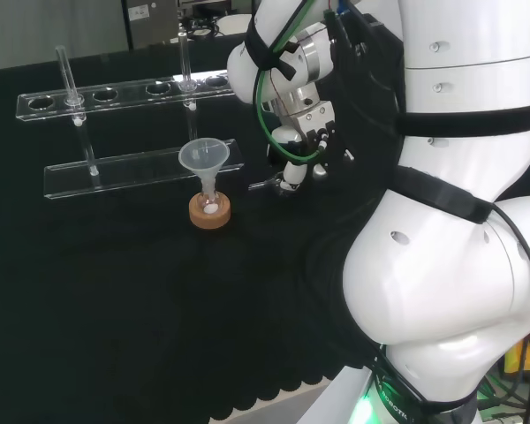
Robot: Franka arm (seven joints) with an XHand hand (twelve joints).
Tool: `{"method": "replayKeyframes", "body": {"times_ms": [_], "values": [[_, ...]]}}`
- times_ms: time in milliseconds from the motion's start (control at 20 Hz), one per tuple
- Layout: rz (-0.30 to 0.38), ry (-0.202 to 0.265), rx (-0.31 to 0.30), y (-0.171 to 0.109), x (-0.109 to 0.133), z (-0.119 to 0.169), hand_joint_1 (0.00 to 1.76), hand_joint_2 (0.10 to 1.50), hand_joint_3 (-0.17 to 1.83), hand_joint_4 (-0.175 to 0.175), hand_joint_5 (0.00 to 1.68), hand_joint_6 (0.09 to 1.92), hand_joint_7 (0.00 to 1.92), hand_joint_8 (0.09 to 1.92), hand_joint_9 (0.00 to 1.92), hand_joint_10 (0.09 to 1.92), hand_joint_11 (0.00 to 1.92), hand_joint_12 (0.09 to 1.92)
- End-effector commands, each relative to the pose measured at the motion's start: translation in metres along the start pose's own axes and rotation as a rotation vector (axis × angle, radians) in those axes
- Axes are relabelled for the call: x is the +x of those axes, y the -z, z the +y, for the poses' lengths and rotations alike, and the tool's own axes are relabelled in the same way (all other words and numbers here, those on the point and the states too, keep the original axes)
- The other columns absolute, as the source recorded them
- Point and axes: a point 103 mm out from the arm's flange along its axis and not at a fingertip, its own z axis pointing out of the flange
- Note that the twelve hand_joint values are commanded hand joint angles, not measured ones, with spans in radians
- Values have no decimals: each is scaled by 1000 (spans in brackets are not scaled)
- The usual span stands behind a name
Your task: Put the weighing funnel back on the table.
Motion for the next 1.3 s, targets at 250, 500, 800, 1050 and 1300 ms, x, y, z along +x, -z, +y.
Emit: {"method": "replayKeyframes", "body": {"times_ms": [250, 500, 800, 1050, 1300], "values": [[-14, 2, 40, -7, -6, -4, 871, 731, 632, -56, 505, 765, 456, 774, 718, 610, 379, 1295], [-22, -12, 45, -9, -6, -6, 863, 720, 635, -62, 447, 659, 415, 778, 679, 626, 362, 1303], [-38, -19, -4, 11, -11, -17, 838, 696, 625, -74, 347, 362, 293, 793, 574, 675, 310, 1324], [-25, -36, -46, 31, -18, -35, 815, 684, 608, -76, 329, 242, 245, 786, 511, 687, 280, 1331], [-19, -53, -98, 57, -25, -63, 808, 689, 592, -75, 357, 167, 243, 779, 501, 693, 273, 1332]]}}
